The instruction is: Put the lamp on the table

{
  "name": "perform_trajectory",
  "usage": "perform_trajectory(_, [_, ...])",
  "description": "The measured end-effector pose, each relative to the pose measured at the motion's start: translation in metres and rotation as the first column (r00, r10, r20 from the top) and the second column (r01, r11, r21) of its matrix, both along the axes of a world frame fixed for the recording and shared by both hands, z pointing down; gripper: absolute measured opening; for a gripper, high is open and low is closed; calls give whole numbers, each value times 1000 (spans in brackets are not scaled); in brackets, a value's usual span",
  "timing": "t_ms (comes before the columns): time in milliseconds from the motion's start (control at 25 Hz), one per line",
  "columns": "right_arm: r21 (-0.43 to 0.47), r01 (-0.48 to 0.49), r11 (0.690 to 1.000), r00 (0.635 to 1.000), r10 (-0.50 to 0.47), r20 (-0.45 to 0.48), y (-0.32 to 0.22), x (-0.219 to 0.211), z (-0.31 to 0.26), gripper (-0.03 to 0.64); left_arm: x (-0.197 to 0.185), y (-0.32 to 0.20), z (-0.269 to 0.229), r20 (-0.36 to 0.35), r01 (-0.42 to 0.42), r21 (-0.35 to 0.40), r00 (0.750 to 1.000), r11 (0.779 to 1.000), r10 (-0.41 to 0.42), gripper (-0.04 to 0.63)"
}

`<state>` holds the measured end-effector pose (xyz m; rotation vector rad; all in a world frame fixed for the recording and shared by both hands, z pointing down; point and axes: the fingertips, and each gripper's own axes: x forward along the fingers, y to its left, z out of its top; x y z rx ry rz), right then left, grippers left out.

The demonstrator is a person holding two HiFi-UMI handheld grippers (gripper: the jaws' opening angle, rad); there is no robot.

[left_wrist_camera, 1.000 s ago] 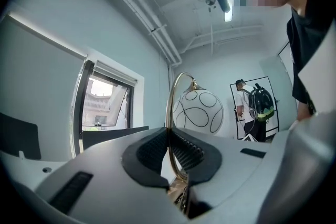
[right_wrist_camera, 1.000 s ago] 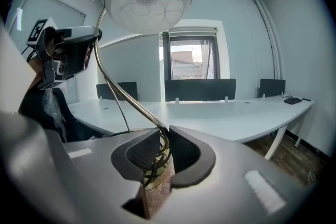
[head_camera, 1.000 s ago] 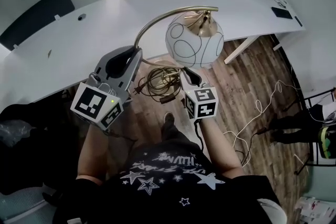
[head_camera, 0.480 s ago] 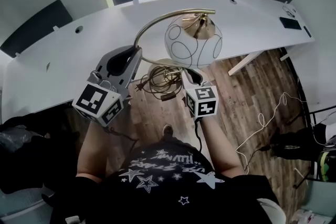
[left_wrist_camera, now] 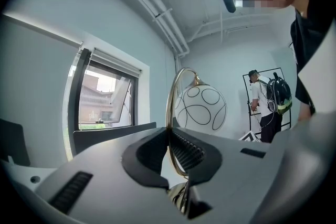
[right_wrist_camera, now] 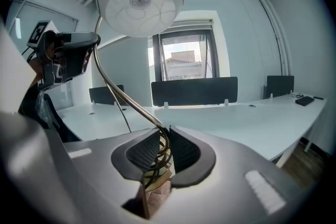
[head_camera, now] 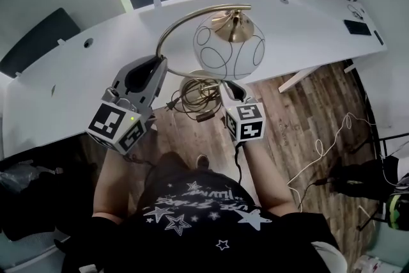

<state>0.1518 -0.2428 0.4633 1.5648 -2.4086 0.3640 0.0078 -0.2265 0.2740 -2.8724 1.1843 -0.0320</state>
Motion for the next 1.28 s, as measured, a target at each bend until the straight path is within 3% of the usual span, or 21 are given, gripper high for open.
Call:
perform_trajectory(320, [-40,-93,995,996,93,-17,-41,8,11,49,9,-62,8,5,-104,-16,995,994,104,31])
perform_trajectory(680, [-30,-242,970,970,241,-32,-108,21,7,51,16,-142,10,-1,-246,-10,969,969,246,31])
perform_trajectory(960, [-26,-294,955,954,292,-66,-148,19,4,51,6,-188,14,-11,-272,-15,962,962,272,31])
perform_trajectory(1280, [-64,-263,963,963,259,-71,-182,19,12,52,6,-221,22,-14,-247,-41,969,968,247,31])
